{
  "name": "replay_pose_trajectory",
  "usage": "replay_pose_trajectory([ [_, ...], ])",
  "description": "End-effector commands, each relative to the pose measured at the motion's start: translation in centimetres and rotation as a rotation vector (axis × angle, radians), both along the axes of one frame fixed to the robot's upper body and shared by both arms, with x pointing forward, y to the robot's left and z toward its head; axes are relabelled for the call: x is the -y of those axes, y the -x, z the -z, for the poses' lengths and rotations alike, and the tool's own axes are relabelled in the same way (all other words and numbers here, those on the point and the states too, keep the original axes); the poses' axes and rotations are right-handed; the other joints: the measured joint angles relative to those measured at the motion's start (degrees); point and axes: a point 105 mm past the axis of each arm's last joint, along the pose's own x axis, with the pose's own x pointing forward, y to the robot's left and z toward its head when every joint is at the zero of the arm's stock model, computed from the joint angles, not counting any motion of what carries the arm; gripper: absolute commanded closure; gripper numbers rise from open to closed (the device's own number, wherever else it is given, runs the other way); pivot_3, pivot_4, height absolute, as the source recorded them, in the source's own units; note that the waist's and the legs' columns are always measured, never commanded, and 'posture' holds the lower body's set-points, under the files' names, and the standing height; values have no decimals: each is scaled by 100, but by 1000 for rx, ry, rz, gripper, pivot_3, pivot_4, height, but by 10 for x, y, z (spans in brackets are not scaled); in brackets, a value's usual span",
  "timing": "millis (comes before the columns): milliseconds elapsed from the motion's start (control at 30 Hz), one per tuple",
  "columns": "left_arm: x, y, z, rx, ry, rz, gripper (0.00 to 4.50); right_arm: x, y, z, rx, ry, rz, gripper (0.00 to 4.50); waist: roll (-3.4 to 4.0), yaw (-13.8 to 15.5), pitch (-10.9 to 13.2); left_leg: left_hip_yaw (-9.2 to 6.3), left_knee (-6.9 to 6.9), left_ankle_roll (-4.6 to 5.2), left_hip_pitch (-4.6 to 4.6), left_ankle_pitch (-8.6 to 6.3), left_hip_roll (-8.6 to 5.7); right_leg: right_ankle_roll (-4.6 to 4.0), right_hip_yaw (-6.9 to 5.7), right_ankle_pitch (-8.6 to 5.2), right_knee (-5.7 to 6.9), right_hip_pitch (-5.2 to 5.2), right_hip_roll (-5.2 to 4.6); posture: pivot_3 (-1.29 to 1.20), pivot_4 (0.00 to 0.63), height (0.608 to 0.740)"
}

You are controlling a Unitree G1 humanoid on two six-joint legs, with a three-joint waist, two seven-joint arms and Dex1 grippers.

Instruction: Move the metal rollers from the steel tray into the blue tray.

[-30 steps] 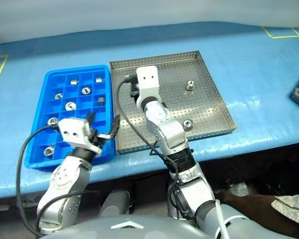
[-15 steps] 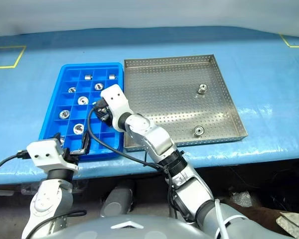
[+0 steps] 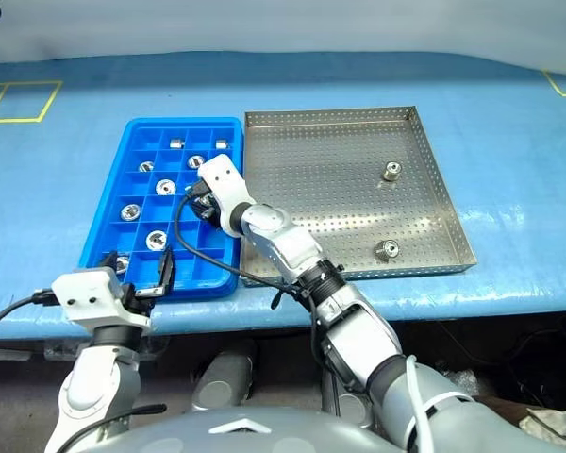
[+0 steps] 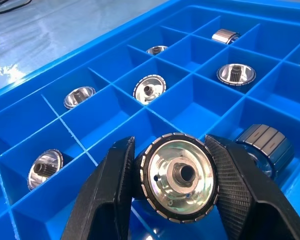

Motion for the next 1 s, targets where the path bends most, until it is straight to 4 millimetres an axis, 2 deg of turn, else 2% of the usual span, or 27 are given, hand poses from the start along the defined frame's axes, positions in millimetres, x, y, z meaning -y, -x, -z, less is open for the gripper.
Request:
replay_pose_trajectory([
  [33, 3, 1, -12, 51, -14, -3, 0, -88, 47, -73, 94, -178, -220, 2637, 0, 26, 0, 0, -1, 0, 0, 0, 0, 0, 0, 0, 0, -1, 0, 458, 150, 740],
  [267, 4, 4, -10, 44, -1, -19, 0, -96, 46, -81, 106, -191, -235, 2637, 0, 111, 2, -1, -6, 0, -7, 0, 0, -4, -2, -3, -1, -7, 0, 483, 150, 740],
  [633, 6, 7, -5, 23, 13, -27, 0, -110, 60, -70, 83, -174, -299, 2637, 0, 359, 2, -3, -11, -1, -20, -1, -1, -8, -5, -6, -2, -20, 0, 512, 150, 740],
  [867, 7, 8, 0, 10, 22, -37, 0, -105, 55, -37, 2, -104, -277, 2637, 2, 440, 0, -3, -11, -1, -12, -1, -1, -8, -6, -7, -2, -13, 0, 516, 150, 740],
  [1000, 7, 7, 1, 7, 26, -33, 0, -101, 51, -31, -49, -118, -253, 1297, 2, 518, -3, -3, -10, -2, -1, -1, -1, -8, -5, -7, -2, -4, 0, 499, 150, 740],
])
